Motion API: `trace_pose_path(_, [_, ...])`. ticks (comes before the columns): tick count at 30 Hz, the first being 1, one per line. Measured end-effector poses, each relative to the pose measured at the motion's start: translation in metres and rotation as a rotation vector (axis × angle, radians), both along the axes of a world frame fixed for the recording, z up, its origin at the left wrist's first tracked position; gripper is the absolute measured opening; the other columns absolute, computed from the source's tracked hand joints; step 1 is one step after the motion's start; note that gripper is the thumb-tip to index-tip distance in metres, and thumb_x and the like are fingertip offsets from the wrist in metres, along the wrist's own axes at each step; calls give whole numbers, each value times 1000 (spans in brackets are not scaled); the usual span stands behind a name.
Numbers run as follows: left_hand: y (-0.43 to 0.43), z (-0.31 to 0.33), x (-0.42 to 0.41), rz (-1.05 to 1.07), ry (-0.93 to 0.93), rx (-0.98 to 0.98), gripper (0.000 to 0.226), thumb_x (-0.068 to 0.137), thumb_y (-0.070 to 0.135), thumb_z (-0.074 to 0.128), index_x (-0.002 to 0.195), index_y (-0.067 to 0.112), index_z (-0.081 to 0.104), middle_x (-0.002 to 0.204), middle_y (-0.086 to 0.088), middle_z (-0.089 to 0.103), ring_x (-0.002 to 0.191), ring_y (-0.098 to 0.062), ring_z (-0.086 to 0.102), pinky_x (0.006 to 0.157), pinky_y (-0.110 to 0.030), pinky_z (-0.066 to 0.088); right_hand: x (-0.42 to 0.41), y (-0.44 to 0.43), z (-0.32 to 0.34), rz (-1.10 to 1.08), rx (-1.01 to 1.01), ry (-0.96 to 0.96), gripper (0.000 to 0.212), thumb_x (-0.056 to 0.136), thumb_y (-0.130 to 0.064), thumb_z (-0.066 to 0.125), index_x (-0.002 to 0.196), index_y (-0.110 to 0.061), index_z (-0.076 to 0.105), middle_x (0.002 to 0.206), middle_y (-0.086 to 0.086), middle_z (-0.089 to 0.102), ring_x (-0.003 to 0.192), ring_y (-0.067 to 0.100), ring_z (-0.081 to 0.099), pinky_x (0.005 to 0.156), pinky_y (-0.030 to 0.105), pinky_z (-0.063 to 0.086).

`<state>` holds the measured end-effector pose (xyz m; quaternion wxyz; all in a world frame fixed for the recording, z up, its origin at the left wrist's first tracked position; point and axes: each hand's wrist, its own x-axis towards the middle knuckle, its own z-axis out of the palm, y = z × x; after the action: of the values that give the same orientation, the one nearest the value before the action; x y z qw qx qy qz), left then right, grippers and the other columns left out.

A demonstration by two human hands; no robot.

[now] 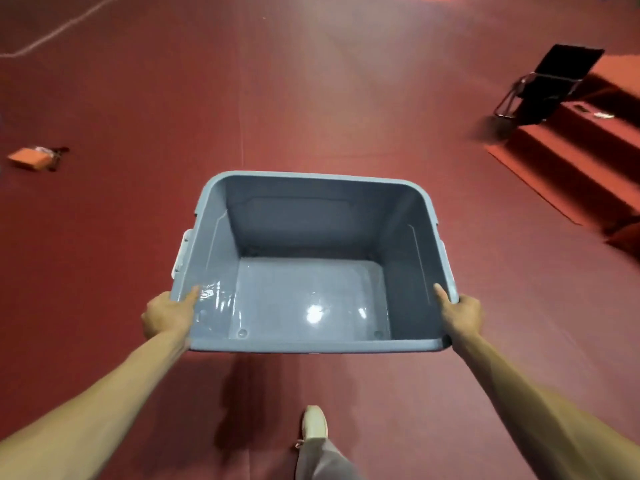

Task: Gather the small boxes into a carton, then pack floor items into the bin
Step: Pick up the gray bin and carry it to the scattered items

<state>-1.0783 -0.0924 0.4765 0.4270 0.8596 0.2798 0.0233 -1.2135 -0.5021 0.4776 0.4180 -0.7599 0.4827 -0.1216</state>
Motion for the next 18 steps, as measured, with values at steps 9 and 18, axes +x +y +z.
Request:
trace_pose_path(9, [95, 7, 119, 335, 50, 4, 39, 82, 33, 71, 100, -3, 70, 98, -28, 68, 93, -42, 63, 76, -40, 45, 256, 83, -2, 337, 24, 125, 51, 90, -43, 58, 91, 7, 66, 86, 27, 62, 86, 42, 56, 77, 44, 47])
trace_pose_path(18, [261, -24, 220, 674, 29, -124, 36, 78, 35, 74, 96, 4, 72, 93, -23, 71, 87, -38, 67, 78, -42, 54, 489, 268, -5, 616, -68, 126, 54, 89, -47, 55, 98, 5, 65, 93, 24, 62, 88, 40, 58, 80, 47, 50])
